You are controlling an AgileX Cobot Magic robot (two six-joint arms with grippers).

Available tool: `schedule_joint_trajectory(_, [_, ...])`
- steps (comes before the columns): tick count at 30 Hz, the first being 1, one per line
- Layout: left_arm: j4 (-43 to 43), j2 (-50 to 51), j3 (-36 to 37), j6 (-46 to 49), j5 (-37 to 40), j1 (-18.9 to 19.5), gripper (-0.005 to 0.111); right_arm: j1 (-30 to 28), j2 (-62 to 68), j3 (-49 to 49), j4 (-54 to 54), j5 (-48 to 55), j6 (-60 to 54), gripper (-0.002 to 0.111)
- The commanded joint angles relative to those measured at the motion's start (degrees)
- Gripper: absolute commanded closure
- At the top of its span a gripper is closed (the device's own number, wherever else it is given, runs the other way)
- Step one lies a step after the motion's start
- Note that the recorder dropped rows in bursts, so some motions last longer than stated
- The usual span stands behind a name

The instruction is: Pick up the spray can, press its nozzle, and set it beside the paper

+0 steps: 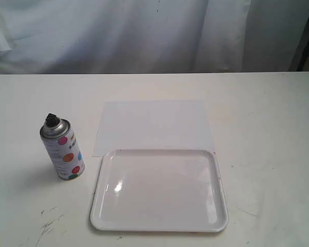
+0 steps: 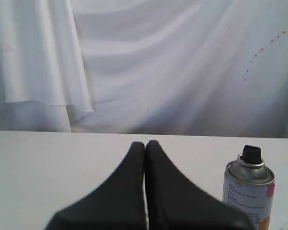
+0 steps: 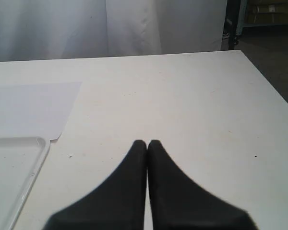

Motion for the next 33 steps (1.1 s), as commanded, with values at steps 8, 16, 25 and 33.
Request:
schedule_joint_trajectory(8, [-0.6, -0.2, -2.0, -6.8, -12.4, -0.3, 0.107, -0.2, -0.2, 0.2, -0.3, 0.0, -0.1, 0.108])
schedule_joint_trajectory(16, [0.8, 8.2, -16.1, -6.2, -9.0, -0.3, 0.107, -0.2, -0.2, 0.2, -0.3, 0.0, -0.1, 0.108])
schedule_joint_trajectory(25, [1.1, 35.2, -36.8, -6.6, -8.1, -0.3, 0.107, -0.1, -0.2, 0.2, -0.3, 0.0, -0.1, 0.108])
schedule_joint_trajectory(33, [1.1, 51.5, -48.4, -6.6, -6.7, -0.3, 0.107, -0.1, -0.2, 0.2, -0.3, 0.0, -0.1, 0.108])
